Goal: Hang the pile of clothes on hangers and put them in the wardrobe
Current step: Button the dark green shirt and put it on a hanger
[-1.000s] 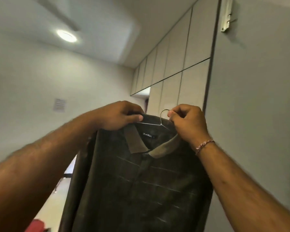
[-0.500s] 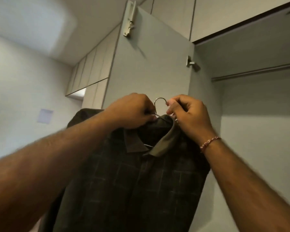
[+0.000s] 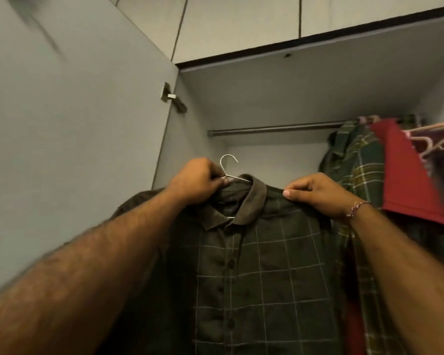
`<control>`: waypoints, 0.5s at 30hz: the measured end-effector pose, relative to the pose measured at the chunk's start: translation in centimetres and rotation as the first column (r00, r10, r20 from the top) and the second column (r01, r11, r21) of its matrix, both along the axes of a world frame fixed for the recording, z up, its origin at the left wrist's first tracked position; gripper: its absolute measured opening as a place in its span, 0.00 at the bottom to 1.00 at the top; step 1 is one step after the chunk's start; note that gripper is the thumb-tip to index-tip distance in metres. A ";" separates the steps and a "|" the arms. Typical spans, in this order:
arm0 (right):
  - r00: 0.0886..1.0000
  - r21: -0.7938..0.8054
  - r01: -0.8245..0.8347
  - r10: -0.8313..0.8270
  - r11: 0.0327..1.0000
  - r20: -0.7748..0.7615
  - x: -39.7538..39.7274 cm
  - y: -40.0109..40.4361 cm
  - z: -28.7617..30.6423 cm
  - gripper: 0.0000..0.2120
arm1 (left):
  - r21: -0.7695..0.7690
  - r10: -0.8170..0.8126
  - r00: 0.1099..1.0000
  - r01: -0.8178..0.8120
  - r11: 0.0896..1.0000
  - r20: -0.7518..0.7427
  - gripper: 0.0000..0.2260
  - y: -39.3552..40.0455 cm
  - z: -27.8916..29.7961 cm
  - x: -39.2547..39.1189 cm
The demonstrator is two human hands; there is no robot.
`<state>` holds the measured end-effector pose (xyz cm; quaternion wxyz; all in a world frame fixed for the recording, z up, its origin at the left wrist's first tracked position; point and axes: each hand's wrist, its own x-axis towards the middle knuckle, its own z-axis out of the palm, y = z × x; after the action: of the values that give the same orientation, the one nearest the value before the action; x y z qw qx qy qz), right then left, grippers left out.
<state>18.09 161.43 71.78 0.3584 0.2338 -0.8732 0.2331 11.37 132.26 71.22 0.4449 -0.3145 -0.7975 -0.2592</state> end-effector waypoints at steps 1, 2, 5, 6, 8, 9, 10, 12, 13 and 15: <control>1.000 -0.036 0.003 -0.003 0.999 -0.022 -0.1 1.2 0.0 0.06 | 0.015 -0.045 0.999 0.045 0.999 0.006 0.08 1.1 0.1 -1.2; 0.998 -0.058 0.023 -0.027 0.998 -0.061 -0.1 2.1 0.0 0.06 | 0.029 -0.084 0.996 0.084 0.996 0.017 0.08 2.2 0.3 -2.3; 0.945 -0.080 0.218 -0.231 0.973 -0.230 -1.4 4.1 0.6 0.07 | 0.053 0.000 0.999 0.002 0.999 -0.044 0.16 5.9 1.1 -5.2; 0.911 -0.085 0.300 -0.311 0.950 -0.272 -1.8 4.7 0.9 0.07 | 0.058 0.074 0.995 -0.070 0.996 -0.069 0.25 7.5 1.3 -5.9; 0.819 -0.085 0.475 -0.476 0.876 -0.321 -2.4 5.4 1.4 0.06 | 0.085 0.125 0.990 -0.119 0.989 -0.068 0.39 10.1 1.4 -6.9; 0.751 -0.079 0.579 -0.569 0.811 -0.336 -2.4 5.8 1.8 0.07 | 0.088 0.103 0.992 -0.096 0.992 -0.073 0.41 11.5 1.6 -7.4; 0.673 -0.072 0.674 -0.651 0.735 -0.351 -2.4 5.8 2.2 0.09 | 0.072 0.084 0.993 -0.079 0.994 -0.079 0.41 12.7 1.7 -7.7; 0.510 -0.057 0.816 -0.762 0.576 -0.400 -2.6 6.0 3.4 0.12 | -0.011 0.051 0.992 -0.053 0.999 -0.115 0.38 15.4 2.2 -8.6; 0.443 -0.057 0.858 -0.790 0.511 -0.424 -2.9 6.0 3.9 0.12 | -0.061 0.042 0.990 -0.050 0.997 -0.134 0.36 16.5 2.5 -8.9; 0.336 -0.069 0.908 -0.815 0.414 -0.472 -4.0 6.0 5.6 0.11 | -0.111 0.033 0.981 -0.054 0.992 -0.189 0.33 18.8 3.5 -9.6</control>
<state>14.08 167.41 77.34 0.5852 -0.1851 -0.7762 -0.1443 1.81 151.01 74.69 0.5043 -0.3451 -0.7726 -0.1721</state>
